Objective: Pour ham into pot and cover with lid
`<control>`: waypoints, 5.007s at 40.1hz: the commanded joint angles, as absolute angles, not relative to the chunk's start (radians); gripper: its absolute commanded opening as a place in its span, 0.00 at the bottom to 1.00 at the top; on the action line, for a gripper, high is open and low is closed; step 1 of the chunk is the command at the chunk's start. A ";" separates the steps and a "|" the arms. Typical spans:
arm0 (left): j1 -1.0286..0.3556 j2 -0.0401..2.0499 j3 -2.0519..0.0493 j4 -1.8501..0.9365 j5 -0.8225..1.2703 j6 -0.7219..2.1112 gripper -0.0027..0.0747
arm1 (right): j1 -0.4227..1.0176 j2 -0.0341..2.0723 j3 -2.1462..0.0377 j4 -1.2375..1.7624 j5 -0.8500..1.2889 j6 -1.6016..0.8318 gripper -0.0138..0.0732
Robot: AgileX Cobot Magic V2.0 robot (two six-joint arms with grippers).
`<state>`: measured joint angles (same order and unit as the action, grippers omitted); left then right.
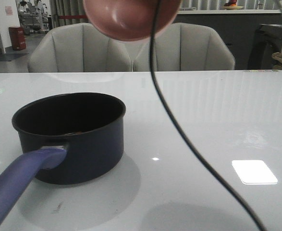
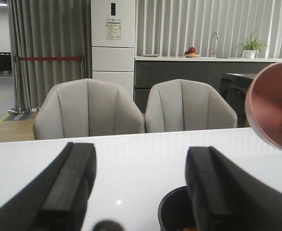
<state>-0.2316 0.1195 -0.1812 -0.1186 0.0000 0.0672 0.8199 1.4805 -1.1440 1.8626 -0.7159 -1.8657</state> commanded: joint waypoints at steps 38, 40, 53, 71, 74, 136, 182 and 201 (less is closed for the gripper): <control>-0.238 0.128 -0.210 -0.128 -0.080 0.067 0.61 | 0.671 1.366 -0.891 1.882 -0.371 -1.671 0.32; -0.238 0.128 -0.210 -0.128 -0.080 0.067 0.61 | 0.663 1.362 -0.887 1.882 -0.357 -1.671 0.32; -0.238 0.128 -0.210 -0.128 -0.080 0.067 0.61 | 0.333 1.345 -0.754 1.680 0.060 -1.315 0.32; -0.238 0.128 -0.210 -0.128 -0.080 0.067 0.61 | 0.034 1.403 -0.777 0.872 0.429 -0.611 0.32; -0.238 0.128 -0.210 -0.128 -0.080 0.067 0.61 | 0.005 1.423 -0.798 0.745 0.465 -0.491 0.32; -0.238 0.128 -0.210 -0.128 -0.080 0.067 0.61 | 0.132 1.405 -1.137 0.229 0.605 -0.239 0.63; -0.238 0.128 -0.210 -0.128 -0.038 0.067 0.61 | 0.395 0.308 -0.247 0.250 0.053 -0.238 0.29; -0.236 0.199 -0.375 -0.156 0.189 0.067 0.92 | 0.395 0.308 -0.247 0.250 0.054 -0.238 0.34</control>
<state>-0.2303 0.1457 -0.3046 -0.1415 0.1910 0.0672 0.3919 0.3066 -0.2186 0.2446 0.1347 -0.2287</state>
